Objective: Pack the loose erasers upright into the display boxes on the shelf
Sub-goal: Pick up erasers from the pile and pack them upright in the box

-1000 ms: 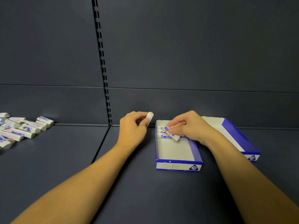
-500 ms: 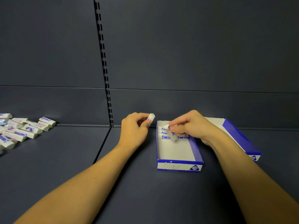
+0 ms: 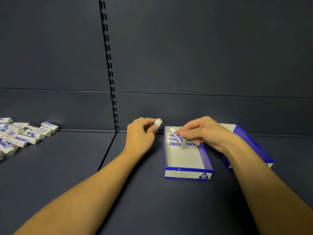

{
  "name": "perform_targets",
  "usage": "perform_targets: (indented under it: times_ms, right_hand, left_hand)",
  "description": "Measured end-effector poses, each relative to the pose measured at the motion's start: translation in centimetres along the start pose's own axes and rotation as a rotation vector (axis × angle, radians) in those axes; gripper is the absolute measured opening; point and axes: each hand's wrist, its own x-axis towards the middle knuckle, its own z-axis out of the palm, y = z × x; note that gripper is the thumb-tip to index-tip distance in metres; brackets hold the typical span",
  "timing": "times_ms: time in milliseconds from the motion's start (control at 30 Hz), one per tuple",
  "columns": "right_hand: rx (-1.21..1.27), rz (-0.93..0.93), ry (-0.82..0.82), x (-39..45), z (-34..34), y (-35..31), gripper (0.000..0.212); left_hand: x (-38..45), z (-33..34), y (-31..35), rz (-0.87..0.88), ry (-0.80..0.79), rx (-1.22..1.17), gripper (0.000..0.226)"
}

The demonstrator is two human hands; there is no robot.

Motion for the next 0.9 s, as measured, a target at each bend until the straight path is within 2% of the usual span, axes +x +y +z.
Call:
perform_targets:
  times_ms: [433,700,900]
  right_hand:
    - [-0.210,0.066,0.070,1.1,1.0,0.5,0.018]
    - [-0.618,-0.003,0.136,2.2,2.4,0.9,0.015]
    - [-0.615,-0.052,0.157,2.5,3.3,1.6,0.013]
  left_hand:
    - [-0.1,-0.1,0.2,-0.010,-0.015,0.010,0.018]
    - [-0.1,0.0,0.3,-0.006,-0.026,0.027,0.017]
    - [-0.2,0.0,0.5,-0.007,-0.030,0.023,0.017]
